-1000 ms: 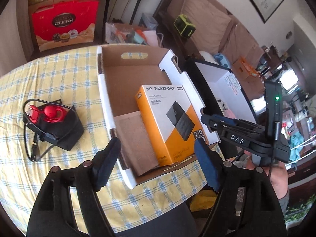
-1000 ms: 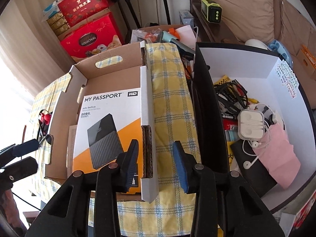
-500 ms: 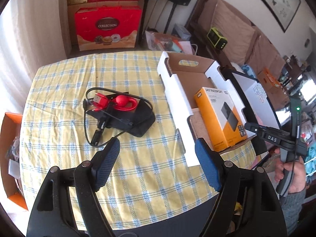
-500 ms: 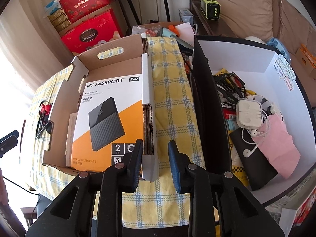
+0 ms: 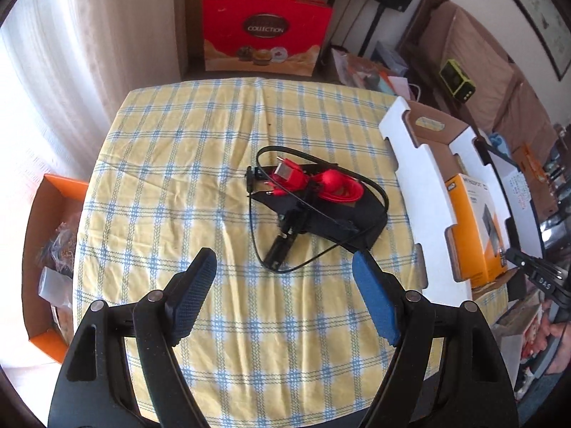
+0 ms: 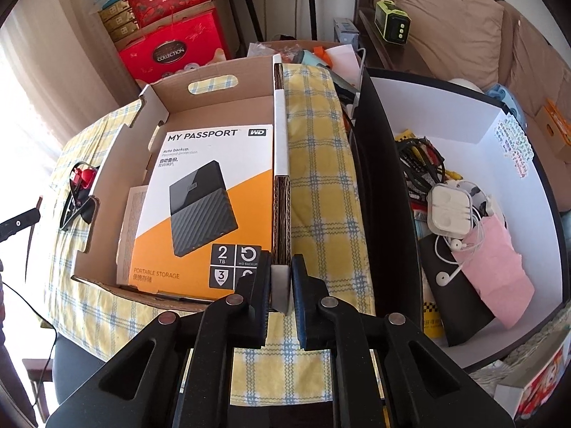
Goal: Organize objects
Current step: 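Move the left tool to the black cable and grasp it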
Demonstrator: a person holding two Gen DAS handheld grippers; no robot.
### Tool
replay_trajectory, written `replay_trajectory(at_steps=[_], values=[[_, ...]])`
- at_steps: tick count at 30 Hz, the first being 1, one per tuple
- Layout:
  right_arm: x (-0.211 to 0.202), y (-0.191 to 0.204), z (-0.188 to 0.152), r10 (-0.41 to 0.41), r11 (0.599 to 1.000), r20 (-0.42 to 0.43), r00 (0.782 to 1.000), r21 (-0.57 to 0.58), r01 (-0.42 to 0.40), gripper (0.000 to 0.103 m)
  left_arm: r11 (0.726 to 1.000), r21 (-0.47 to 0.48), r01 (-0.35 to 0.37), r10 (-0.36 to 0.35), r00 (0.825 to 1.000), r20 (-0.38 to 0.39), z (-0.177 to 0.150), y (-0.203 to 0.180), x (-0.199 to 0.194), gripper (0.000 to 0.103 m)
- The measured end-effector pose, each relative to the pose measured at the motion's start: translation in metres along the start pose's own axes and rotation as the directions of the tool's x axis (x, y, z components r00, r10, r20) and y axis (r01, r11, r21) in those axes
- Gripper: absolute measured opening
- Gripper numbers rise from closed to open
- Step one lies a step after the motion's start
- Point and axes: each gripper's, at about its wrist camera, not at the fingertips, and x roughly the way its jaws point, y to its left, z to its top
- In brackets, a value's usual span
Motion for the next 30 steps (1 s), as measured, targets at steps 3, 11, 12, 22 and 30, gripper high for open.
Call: replay_trajectory(at_steps=[3, 11, 12, 22, 30], values=[[-0.004, -0.004, 0.009, 0.005, 0.999, 0.011, 1.000, 0.034, -0.006, 0.030, 1.000, -0.015, 0.006, -0.006, 1.000, -0.004, 0.001, 0.007, 0.003, 0.076], [0.009, 0.001, 0.061, -0.011, 0.999, 0.051, 0.999, 0.042, 0.008, 0.035, 1.000, -0.012, -0.006, 0.005, 1.000, -0.021, 0.011, -0.001, 0.017, 0.076], [0.013, 0.002, 0.066, -0.025, 0.999, 0.047, 0.999, 0.040, 0.023, 0.035, 1.000, -0.015, -0.006, 0.006, 1.000, -0.025, 0.013, -0.001, 0.019, 0.076], [0.038, 0.003, 0.076, -0.034, 0.999, 0.007, 0.999, 0.019, 0.034, 0.009, 0.997, -0.072, 0.033, -0.039, 0.996, -0.081, 0.026, 0.009, 0.039, 0.076], [0.038, 0.005, 0.075, -0.042, 0.999, 0.014, 0.999, 0.015, 0.042, 0.009, 0.995, -0.087, 0.057, -0.069, 0.989, -0.134, 0.034, 0.003, 0.057, 0.076]])
